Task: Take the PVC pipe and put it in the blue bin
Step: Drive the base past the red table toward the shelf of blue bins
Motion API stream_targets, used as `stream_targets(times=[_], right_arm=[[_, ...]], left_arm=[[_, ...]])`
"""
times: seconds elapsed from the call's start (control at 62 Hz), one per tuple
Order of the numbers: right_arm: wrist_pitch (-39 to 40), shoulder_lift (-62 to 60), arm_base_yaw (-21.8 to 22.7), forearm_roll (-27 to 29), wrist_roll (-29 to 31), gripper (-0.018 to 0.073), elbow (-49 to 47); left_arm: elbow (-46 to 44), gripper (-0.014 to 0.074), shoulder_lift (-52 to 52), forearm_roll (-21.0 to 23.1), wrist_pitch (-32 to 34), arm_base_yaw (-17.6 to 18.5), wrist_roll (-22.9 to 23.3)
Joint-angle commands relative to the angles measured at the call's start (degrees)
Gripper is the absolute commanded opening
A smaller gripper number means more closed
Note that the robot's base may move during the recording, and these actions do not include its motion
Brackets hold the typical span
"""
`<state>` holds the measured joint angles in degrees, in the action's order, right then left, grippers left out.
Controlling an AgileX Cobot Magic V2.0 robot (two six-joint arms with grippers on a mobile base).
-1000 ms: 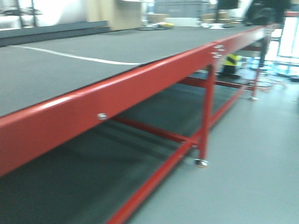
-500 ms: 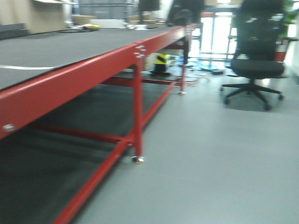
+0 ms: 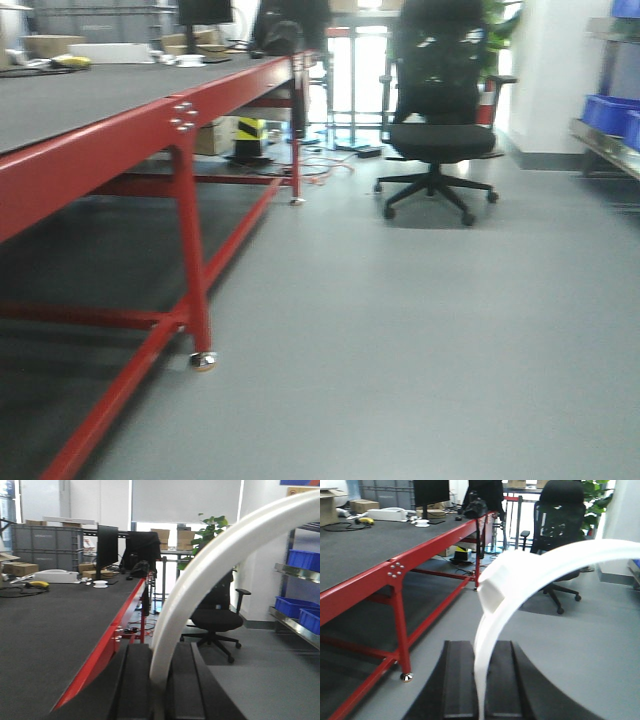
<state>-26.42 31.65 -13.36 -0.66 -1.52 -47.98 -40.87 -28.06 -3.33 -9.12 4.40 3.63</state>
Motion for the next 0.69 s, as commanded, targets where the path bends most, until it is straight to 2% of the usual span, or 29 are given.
stream_targets(times=[0.0, 0.677], right_arm=[[1.5, -0.3, 0.0, 0.0, 0.2, -0.0162, 0.0], [1.5, -0.3, 0.0, 0.0, 0.2, -0.0162, 0.0]], left_arm=[[0.0, -0.0111, 0.3, 0.0, 1.6, 0.0, -0.1], [0.0, -0.0111, 0.3, 0.0, 1.6, 0.0, -0.1]])
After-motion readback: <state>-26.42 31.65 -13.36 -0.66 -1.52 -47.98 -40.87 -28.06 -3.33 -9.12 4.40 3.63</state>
